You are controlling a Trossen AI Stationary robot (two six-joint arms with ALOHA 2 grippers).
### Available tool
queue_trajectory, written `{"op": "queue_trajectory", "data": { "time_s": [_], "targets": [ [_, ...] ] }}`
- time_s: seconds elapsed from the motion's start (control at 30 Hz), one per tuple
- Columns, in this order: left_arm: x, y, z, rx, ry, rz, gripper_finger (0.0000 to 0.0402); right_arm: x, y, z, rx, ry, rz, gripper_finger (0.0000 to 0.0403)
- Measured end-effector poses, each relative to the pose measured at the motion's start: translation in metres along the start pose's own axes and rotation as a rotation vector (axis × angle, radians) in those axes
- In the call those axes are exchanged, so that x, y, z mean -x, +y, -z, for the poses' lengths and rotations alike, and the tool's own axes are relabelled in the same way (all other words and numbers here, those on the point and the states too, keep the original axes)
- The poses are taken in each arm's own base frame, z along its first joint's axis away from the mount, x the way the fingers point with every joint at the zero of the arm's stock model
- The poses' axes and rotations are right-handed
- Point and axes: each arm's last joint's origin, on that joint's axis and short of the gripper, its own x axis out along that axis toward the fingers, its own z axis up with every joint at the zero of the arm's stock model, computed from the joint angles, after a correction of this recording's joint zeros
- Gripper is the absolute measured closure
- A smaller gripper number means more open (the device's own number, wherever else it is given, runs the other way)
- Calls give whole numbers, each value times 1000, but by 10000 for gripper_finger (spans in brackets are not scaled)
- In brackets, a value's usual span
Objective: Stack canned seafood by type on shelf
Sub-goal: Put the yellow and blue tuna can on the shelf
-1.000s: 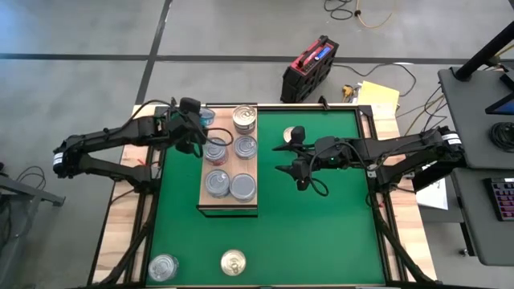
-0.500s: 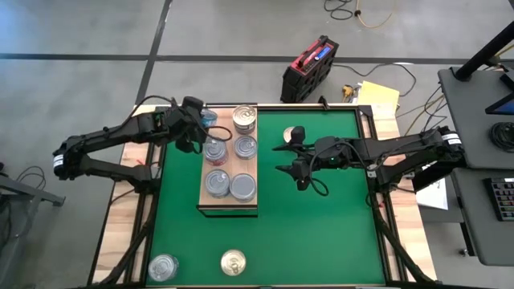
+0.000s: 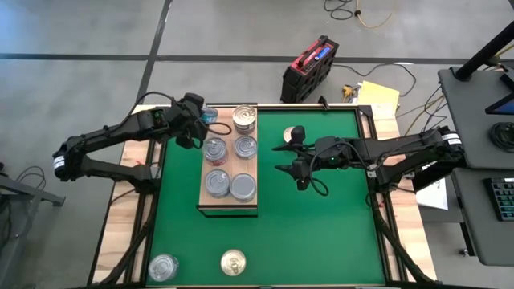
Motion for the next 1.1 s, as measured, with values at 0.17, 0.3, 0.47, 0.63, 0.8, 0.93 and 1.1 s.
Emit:
{"op": "queue_trajectory", "data": {
  "time_s": [0.17,0.3,0.47,0.63,0.8,0.93,1.1],
  "targets": [
    [-3,0,-3,-3,-40,18,267,0,0,0,0,0,0,126],
    [-9,-1,-7,-24,-37,40,267,0,0,0,0,-1,1,121],
    [-18,-1,-9,-30,-22,57,267,0,0,0,-3,-2,2,120],
    [-21,-1,-12,-33,-26,63,267,0,0,0,-2,-2,2,131],
    [-22,-1,-12,-41,-30,63,267,0,0,0,-1,-2,1,141],
    [-22,0,-12,-38,-34,59,266,0,0,0,-1,-2,1,146],
    [-26,-1,-14,-44,-28,70,260,0,0,0,0,-2,1,144]
  ]
}}
